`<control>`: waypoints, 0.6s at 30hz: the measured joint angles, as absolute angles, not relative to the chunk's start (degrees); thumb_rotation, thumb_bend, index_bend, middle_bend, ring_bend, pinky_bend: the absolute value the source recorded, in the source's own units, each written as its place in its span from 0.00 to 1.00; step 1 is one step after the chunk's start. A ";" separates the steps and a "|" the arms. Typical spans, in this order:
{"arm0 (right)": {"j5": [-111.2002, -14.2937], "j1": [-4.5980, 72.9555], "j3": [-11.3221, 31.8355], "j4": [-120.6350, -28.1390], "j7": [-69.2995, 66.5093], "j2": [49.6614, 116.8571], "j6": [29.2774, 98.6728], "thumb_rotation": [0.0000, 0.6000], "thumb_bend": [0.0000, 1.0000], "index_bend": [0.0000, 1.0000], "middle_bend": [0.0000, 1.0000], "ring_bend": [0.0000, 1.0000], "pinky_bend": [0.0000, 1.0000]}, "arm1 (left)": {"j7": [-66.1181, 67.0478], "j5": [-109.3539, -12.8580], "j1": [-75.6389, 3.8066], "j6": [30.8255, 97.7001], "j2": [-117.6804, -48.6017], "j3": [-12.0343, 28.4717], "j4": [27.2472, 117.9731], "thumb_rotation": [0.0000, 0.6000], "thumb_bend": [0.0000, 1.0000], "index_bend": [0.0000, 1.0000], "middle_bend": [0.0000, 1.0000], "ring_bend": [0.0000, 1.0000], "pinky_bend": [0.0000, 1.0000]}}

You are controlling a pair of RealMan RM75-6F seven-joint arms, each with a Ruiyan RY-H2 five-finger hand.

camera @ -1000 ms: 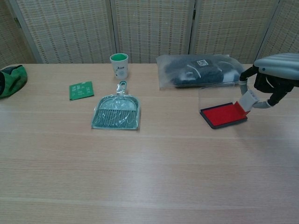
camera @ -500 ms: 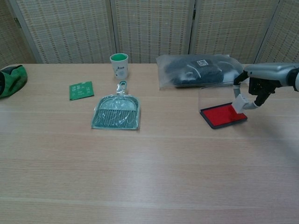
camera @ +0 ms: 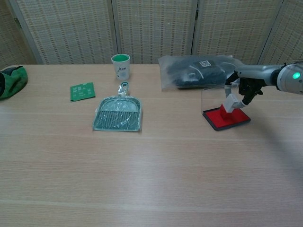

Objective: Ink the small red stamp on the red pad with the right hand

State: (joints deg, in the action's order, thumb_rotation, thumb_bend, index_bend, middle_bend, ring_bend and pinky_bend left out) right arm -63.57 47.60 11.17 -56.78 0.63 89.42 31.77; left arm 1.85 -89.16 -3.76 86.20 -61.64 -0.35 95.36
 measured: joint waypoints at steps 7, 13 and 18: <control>-61.96 48.77 10.76 -57.12 4.18 89.13 30.99 1.00 0.32 0.90 1.00 0.80 0.74 | 0.89 -89.71 -3.36 86.92 -61.29 -0.47 95.44 1.00 0.18 0.05 0.00 0.00 0.26; -57.38 50.12 10.08 -57.98 8.77 88.70 29.72 1.00 0.32 0.90 1.00 0.80 0.74 | 0.85 -89.49 -3.35 86.72 -61.23 -0.41 95.54 1.00 0.18 0.05 0.00 0.00 0.26; -54.19 51.14 9.17 -57.00 11.17 89.70 28.76 1.00 0.33 0.90 1.00 0.80 0.74 | 0.75 -89.56 -3.21 86.92 -61.12 -0.40 95.64 1.00 0.18 0.05 0.00 0.00 0.26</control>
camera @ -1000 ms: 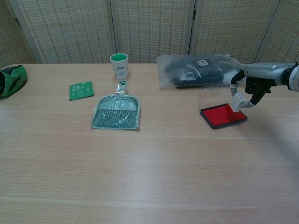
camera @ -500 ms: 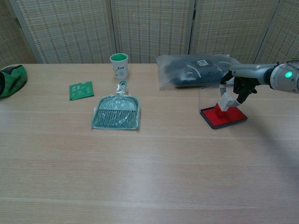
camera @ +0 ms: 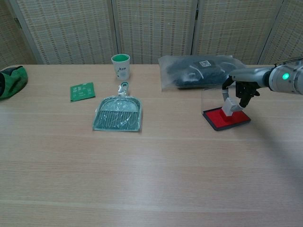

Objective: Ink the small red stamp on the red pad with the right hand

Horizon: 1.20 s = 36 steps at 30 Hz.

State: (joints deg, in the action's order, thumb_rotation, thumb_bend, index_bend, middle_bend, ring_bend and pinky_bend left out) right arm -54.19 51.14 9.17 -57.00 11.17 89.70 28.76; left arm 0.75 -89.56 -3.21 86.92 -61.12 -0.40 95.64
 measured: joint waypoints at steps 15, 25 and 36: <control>-52.98 52.38 8.30 -53.34 11.35 92.46 27.59 1.00 0.33 0.90 1.00 0.80 0.74 | 0.27 -90.33 -2.94 87.80 -61.15 -0.31 95.41 1.00 0.18 0.05 0.00 0.00 0.26; -55.23 49.82 8.75 -69.31 11.19 81.79 33.92 1.00 0.33 0.90 1.00 0.80 0.74 | 2.43 -89.86 -3.84 85.80 -62.30 -0.26 95.37 1.00 0.18 0.05 0.00 0.00 0.26; -57.38 48.01 4.83 -82.12 15.32 75.28 36.56 1.00 0.35 0.90 0.99 0.80 0.74 | 2.38 -90.23 -4.15 86.07 -62.68 -0.03 95.43 1.00 0.18 0.04 0.00 0.00 0.26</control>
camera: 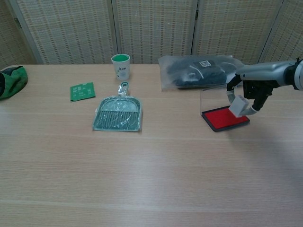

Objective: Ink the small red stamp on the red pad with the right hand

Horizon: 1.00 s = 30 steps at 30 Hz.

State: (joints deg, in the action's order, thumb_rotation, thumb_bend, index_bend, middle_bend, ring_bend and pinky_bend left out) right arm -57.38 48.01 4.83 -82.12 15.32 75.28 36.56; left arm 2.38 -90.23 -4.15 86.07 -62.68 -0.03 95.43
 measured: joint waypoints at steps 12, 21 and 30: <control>-54.89 49.75 1.27 -83.22 21.55 77.57 36.36 1.00 0.35 0.90 0.95 0.78 0.74 | 1.69 -90.51 -3.94 86.44 -62.38 -0.22 95.54 1.00 0.18 0.04 0.00 0.00 0.26; -51.83 51.24 -0.39 -82.42 23.97 79.18 35.76 1.00 0.35 0.90 0.92 0.76 0.74 | 1.34 -90.75 -3.84 86.72 -62.18 -0.31 95.69 1.00 0.18 0.04 0.00 0.00 0.26; -49.76 52.44 -1.73 -81.45 25.44 80.36 35.49 1.00 0.35 0.90 0.91 0.75 0.74 | 1.33 -90.90 -3.76 86.90 -62.12 -0.37 95.70 1.00 0.18 0.04 0.00 0.00 0.26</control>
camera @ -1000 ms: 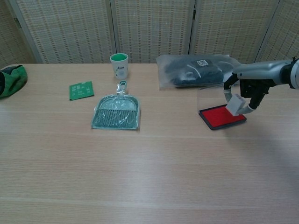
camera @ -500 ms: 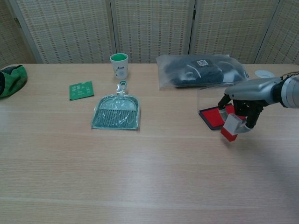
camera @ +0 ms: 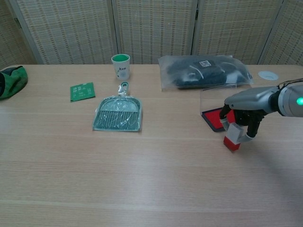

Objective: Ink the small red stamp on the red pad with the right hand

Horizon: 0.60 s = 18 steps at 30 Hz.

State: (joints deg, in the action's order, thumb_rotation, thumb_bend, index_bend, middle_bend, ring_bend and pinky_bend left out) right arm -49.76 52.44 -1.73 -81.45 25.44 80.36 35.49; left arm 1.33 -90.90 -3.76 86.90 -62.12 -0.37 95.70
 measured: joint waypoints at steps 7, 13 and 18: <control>-47.83 53.28 -2.64 -81.37 26.57 80.48 35.46 1.00 0.32 0.81 0.86 0.71 0.71 | 2.23 -90.48 -3.62 86.77 -62.11 -0.40 96.02 1.00 0.18 0.05 0.00 0.00 0.26; -45.86 54.06 -3.56 -81.37 27.80 80.58 35.67 1.00 0.31 0.63 0.81 0.66 0.67 | 2.65 -90.25 -3.47 86.95 -62.13 -0.31 96.36 1.00 0.18 0.05 0.00 0.00 0.26; -44.31 54.62 -4.06 -82.19 28.31 80.25 36.01 1.00 0.29 0.45 0.77 0.62 0.62 | 2.60 -90.27 -3.54 86.85 -62.12 -0.28 96.41 1.00 0.18 0.05 0.00 0.00 0.26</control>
